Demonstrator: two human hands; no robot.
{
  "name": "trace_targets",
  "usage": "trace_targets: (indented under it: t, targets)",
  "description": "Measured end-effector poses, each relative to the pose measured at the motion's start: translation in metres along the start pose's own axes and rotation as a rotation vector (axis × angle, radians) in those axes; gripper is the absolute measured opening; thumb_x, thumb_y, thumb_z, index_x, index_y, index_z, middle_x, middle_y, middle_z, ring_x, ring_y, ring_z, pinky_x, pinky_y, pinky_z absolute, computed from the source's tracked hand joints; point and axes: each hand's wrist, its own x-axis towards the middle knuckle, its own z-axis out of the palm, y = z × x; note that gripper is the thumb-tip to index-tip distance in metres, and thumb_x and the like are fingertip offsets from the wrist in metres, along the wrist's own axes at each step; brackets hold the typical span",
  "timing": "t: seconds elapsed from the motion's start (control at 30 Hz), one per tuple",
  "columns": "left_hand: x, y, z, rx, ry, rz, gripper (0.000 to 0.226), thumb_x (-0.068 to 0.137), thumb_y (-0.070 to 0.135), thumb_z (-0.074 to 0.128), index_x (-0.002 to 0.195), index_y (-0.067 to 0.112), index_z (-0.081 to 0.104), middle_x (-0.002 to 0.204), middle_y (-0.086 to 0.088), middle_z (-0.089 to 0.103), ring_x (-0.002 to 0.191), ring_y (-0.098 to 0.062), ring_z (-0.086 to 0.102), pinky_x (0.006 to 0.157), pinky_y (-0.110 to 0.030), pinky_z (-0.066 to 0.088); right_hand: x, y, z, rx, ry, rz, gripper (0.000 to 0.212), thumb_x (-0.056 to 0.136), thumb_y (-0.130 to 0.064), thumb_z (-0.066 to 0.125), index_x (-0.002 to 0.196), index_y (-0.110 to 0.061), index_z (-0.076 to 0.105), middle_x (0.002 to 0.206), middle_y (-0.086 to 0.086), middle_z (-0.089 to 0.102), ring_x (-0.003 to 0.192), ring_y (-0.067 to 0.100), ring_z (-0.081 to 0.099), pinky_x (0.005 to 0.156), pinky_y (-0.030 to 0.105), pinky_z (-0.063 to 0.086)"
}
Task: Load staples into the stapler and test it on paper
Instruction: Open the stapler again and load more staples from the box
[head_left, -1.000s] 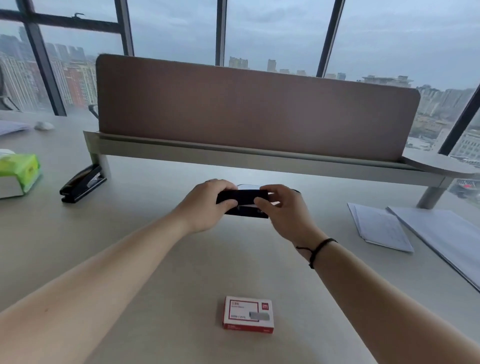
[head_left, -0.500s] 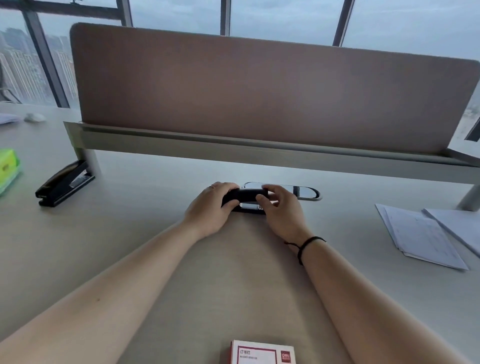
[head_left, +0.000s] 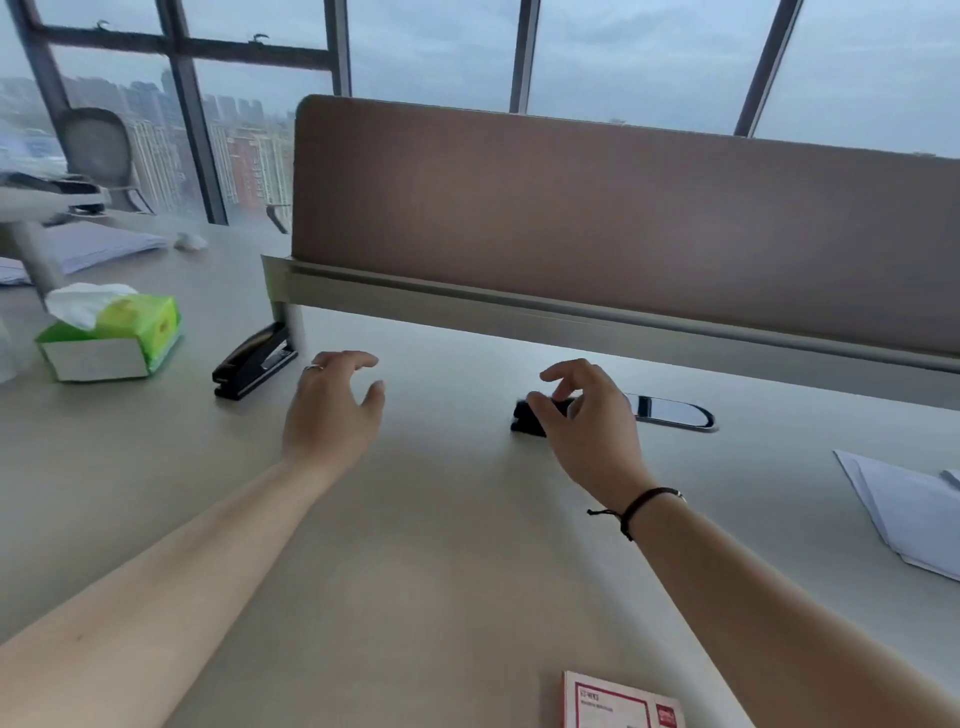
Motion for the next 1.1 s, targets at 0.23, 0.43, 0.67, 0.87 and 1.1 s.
trace_targets:
  t: [0.23,0.43,0.67,0.87,1.1]
  targets:
    - [0.021,-0.07,-0.066,0.103,0.144,-0.264,0.038,0.087,0.023,0.065,0.123,0.014,0.059,0.123,-0.018,0.057,0.122,-0.037,0.046,0.099,-0.041,0.041,0.005,-0.06,0.09,0.079,-0.274,0.007,0.023,0.088,-0.035,0.069,0.11,-0.03,0.061,0.108,-0.011,0.063,0.084,0.006,0.059,0.066,0.02,0.044]
    - [0.041,-0.102,-0.064,0.066,0.045,-0.395,0.052,0.087,0.04,0.065,0.129,0.012,0.053,0.127,-0.014,0.059,0.118,-0.033,0.054,0.093,-0.037,0.044,0.006,-0.08,0.156,0.151,-0.336,0.085,0.028,0.088,-0.035,0.069,0.114,-0.028,0.061,0.108,-0.01,0.065,0.091,0.011,0.063,0.075,0.024,0.044]
    - [0.056,-0.12,-0.058,0.06,0.04,-0.35,0.026,0.094,0.025,0.058,0.117,0.014,0.063,0.115,-0.013,0.067,0.11,-0.034,0.057,0.084,-0.034,0.042,0.024,-0.089,0.187,0.138,-0.285,0.101,0.032,0.088,-0.034,0.069,0.117,-0.023,0.063,0.107,-0.01,0.067,0.089,0.01,0.061,0.077,0.025,0.043]
    - [0.059,-0.126,-0.056,0.027,-0.21,-0.141,0.028,0.098,0.021,0.052,0.125,0.023,0.06,0.124,-0.003,0.064,0.114,-0.024,0.056,0.093,-0.031,0.04,0.04,-0.088,0.199,0.162,-0.286,0.112,0.055,0.089,-0.038,0.068,0.139,-0.024,0.051,0.129,-0.009,0.062,0.107,0.015,0.062,0.099,0.031,0.047]
    - [0.059,-0.126,-0.051,0.036,-0.293,-0.078,0.03,0.1,0.025,0.048,0.129,0.028,0.054,0.126,0.002,0.059,0.118,-0.021,0.053,0.099,-0.034,0.04,0.046,-0.083,0.205,0.158,-0.296,0.09,0.039,0.092,-0.03,0.063,0.129,-0.021,0.061,0.123,-0.005,0.069,0.117,0.015,0.061,0.101,0.033,0.047]
